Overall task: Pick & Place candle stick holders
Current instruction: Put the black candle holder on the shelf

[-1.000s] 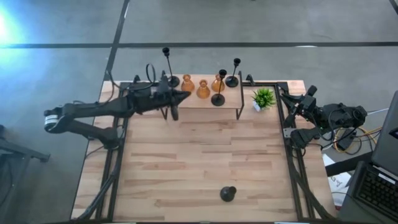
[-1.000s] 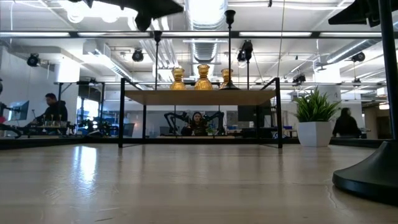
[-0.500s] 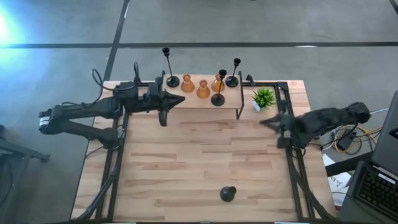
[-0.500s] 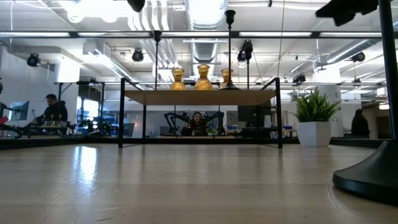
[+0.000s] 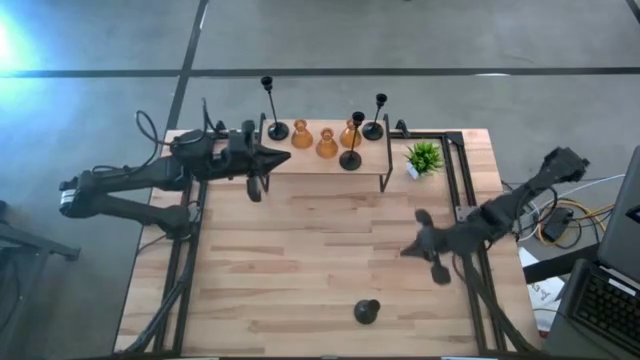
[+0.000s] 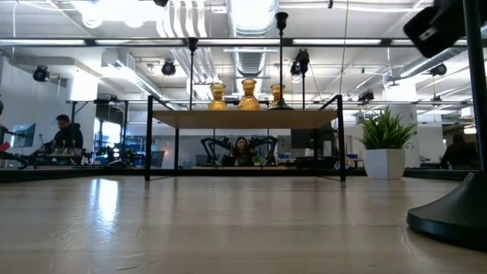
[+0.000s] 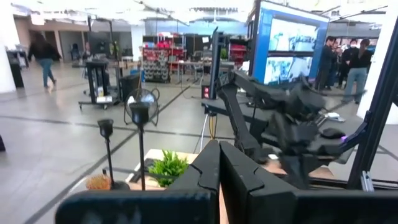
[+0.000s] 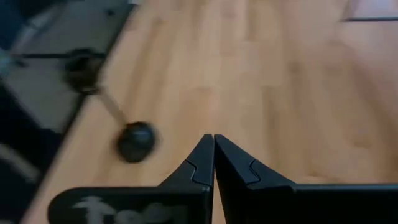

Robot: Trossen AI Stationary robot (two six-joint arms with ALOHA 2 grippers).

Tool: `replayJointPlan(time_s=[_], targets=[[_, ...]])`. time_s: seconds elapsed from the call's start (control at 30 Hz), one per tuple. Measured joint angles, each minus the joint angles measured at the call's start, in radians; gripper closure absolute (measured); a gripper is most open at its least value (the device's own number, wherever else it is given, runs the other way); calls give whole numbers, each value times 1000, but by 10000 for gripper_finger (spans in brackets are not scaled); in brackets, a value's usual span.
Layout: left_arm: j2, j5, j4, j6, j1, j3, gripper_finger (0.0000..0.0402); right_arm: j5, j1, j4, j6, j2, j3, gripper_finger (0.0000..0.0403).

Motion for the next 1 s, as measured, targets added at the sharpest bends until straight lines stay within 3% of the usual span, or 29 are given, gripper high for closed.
replayJointPlan(time_s=[0.17, 0.3, 0.7, 1.0], targets=[[-40, 0, -1, 9, 0, -2, 394, 133, 196, 193, 122, 97, -54, 395], [-62, 0, 1, 20, 0, -5, 394, 250, 279, 318, 152, 205, -83, 395], [-70, -1, 1, -10, 0, -6, 394, 262, 294, 677, 169, 465, -114, 387], [-70, 2, 0, -18, 0, -4, 394, 262, 293, 753, 152, 615, -98, 302]])
